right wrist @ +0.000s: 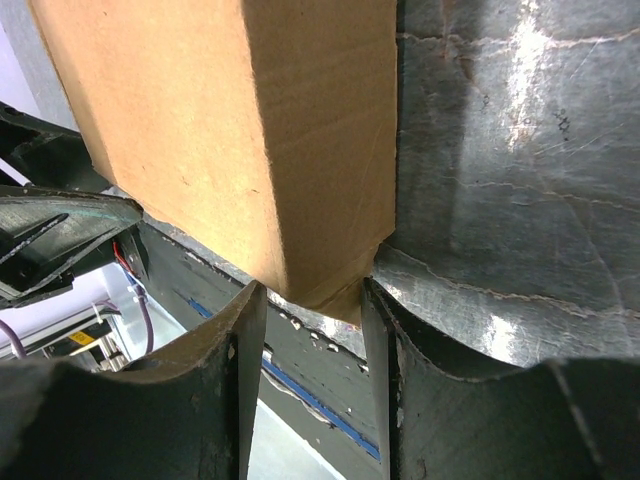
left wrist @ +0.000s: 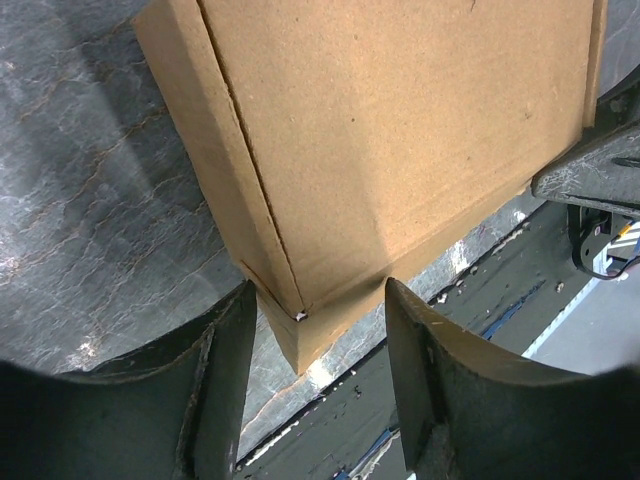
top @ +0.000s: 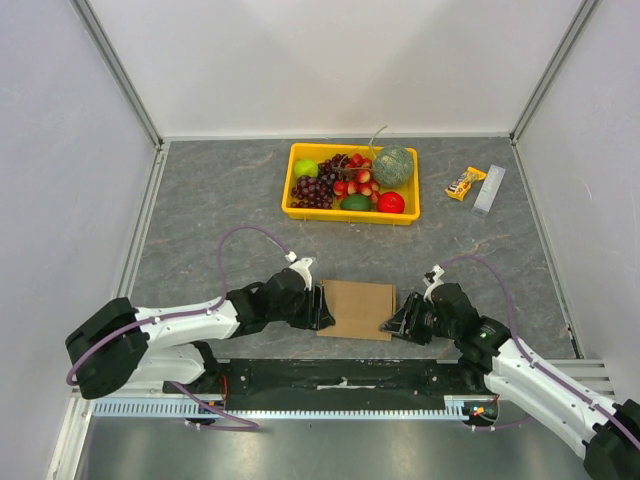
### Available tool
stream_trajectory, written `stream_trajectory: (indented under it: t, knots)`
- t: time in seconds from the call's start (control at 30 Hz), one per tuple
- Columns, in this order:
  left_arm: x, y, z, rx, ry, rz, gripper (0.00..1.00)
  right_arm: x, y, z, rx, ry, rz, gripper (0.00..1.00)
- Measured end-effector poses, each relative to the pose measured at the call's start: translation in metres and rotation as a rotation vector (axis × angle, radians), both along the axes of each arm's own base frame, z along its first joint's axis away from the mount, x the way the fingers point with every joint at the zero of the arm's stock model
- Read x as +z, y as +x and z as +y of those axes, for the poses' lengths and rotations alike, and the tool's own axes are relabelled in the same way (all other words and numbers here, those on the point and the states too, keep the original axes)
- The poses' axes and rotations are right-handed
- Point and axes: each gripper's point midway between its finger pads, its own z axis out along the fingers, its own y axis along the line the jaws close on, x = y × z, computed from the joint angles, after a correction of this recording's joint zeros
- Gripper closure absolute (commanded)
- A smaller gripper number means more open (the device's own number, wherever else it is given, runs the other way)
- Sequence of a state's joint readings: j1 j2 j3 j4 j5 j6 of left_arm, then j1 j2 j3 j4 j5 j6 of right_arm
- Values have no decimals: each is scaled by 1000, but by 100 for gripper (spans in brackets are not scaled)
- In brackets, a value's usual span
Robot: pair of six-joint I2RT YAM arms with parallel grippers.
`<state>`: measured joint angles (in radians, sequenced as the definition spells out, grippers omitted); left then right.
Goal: Fold the paper box
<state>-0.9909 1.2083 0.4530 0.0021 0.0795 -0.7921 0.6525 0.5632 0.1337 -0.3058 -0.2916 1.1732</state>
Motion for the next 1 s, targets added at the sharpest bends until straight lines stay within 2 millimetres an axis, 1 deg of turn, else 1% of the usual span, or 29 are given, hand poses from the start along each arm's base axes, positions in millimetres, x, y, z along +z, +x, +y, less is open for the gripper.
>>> stream_trajectory:
  t: [0.07,0.2,0.3,0.8,1.0]
  knots:
    - [0,0,0,0,1,1,39,0,0,0,1,-1,2,51]
    - [0,-1,-1,2,-5,9,30,0,0,0,2,0,2,51]
    - [2,-2,-3,4,-15,19,27,0,0,0,2,0,2,51]
    - [3,-12,-1,-13,16,74,21,1,1,2,9,7,-7,51]
    - [-1,-20,3,-32,37,104,19,3,2,3,9,14,-13,51]
